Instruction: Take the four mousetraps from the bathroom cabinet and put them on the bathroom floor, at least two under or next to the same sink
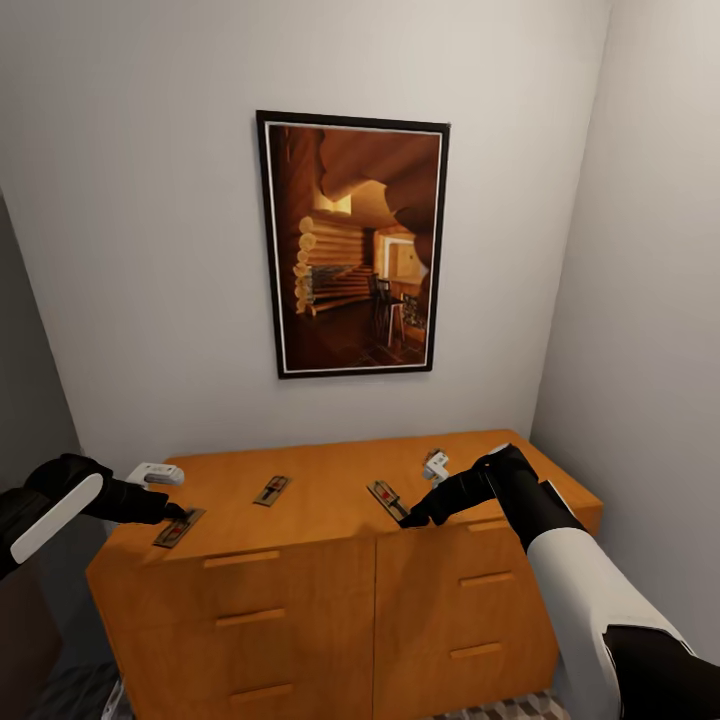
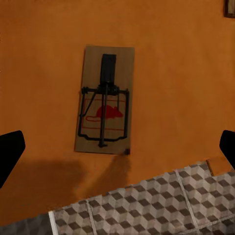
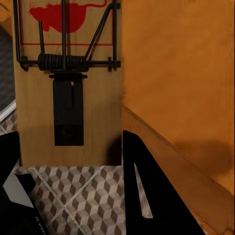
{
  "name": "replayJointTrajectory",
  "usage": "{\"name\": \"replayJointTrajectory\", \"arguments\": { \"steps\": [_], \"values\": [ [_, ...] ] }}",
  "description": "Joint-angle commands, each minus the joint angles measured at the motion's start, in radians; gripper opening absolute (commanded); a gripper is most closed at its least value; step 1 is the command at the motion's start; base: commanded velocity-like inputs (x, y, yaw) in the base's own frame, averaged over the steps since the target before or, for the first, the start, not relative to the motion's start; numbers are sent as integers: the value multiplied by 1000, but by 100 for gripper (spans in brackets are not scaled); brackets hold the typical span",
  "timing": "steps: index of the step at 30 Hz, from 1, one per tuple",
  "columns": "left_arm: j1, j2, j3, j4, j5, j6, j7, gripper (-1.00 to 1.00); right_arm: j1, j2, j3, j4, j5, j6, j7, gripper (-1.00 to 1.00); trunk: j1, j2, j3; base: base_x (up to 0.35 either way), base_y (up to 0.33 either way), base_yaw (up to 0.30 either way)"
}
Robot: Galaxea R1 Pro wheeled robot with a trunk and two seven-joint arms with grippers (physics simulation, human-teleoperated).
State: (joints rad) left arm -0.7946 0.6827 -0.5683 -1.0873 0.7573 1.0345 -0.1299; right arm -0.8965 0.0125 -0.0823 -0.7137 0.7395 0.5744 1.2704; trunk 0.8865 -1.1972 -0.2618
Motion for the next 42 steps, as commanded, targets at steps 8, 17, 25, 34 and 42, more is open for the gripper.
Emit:
{"name": "replayJointTrajectory", "arguments": {
  "steps": [8,17,25,34,42],
  "values": [
    [-2,1,-2,0,-10,1,-10,100,-1,1,-5,-1,6,12,6,-100,0,-1,-1,118,0,0],
    [-2,3,-2,0,-10,1,-11,100,-1,1,-5,-1,6,12,6,-100,0,-1,-1,15,0,0],
    [-2,4,-2,1,-10,1,-11,100,-1,12,-5,-1,6,13,7,-100,0,-1,-1,2,0,0],
    [-2,4,-2,1,-9,1,-11,100,-1,26,-5,-28,6,24,10,-100,0,-1,-1,0,0,0],
    [-2,3,-2,2,-9,1,-11,100,0,29,-7,-125,2,110,15,-100,0,-1,-1,0,0,0]
  ]
}}
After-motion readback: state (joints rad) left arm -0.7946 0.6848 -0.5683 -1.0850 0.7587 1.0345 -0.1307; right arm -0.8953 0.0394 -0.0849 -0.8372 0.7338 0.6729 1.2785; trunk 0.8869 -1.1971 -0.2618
